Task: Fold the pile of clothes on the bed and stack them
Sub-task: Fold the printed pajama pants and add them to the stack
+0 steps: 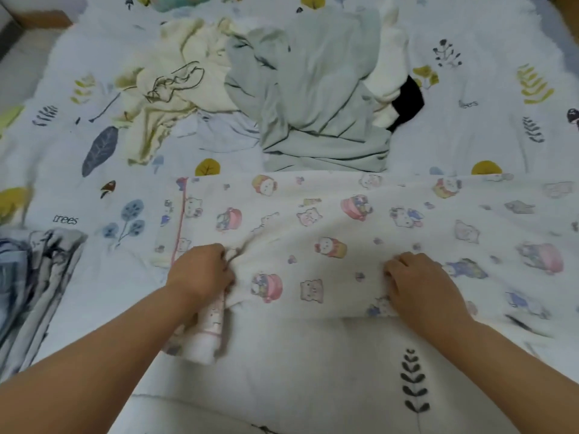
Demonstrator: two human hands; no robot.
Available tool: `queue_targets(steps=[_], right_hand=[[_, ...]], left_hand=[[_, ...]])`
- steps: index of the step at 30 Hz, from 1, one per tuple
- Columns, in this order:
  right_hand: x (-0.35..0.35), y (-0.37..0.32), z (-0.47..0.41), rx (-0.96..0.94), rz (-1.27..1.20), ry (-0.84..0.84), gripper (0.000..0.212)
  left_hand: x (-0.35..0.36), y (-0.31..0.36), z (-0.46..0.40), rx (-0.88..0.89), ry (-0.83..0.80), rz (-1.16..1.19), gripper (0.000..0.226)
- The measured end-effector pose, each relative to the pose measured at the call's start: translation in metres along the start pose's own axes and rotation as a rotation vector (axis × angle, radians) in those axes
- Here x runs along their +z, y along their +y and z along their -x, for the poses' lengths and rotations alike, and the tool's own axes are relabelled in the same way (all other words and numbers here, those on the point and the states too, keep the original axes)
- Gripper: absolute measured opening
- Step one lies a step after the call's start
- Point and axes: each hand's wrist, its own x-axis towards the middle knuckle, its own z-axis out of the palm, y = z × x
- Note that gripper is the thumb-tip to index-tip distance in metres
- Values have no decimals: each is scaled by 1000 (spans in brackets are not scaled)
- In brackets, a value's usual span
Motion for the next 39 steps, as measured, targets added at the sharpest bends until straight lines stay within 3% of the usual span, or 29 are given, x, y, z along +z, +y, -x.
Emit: queue_targets(steps=[2, 4, 8, 10, 13, 16, 18, 21, 23, 26, 28, 30, 33, 36, 39], right_hand=[[-1, -18, -12, -10, 52, -34, 30], [-2, -36, -28, 2, 65, -49, 23], [-6, -71, -67, 37, -180, 216, 29], [-12, -88, -91, 24, -194, 299, 39], [-17, -104, -121, 3, -71, 133, 54], [-18, -107, -140, -13, 9, -23, 22], [-26, -101, -147, 55, -51, 92, 19], [-37, -92, -160, 137, -129, 386, 16], [-44, -91, -170, 208, -203, 456, 18], [-45, -99, -172, 267, -205, 438, 42], [-34, -111, -156, 182, -180, 391, 47], [-17, -125, -127, -18, -208, 254, 48], [12, -139, -85, -248, -112, -111, 66], [20, -145, -64, -323, 87, -232, 73], [22, -144, -65, -281, 11, 95, 47]], left_hand=[[-10, -10, -11, 47, -83, -7, 24], [-26, -18, -22, 83, -90, 1, 27], [-56, -31, -37, 227, 17, -79, 26], [-65, -34, -41, 280, -21, -149, 29], [-70, -42, -48, 273, -191, -233, 9], [-78, -59, -54, 200, -363, -297, 19], [-89, -71, -64, 150, -261, -231, 22], [-104, -84, -85, 1, 190, 184, 10], [-102, -84, -94, -88, 385, 480, 22], [-78, -80, -99, -260, 346, 591, 57], [-60, -78, -95, -392, 266, 599, 71], [-45, -77, -86, -445, 184, 562, 65], [-26, -82, -77, -350, 94, 412, 39], [-30, -83, -78, -210, 324, 401, 39], [-51, -80, -89, -109, 596, 644, 27]])
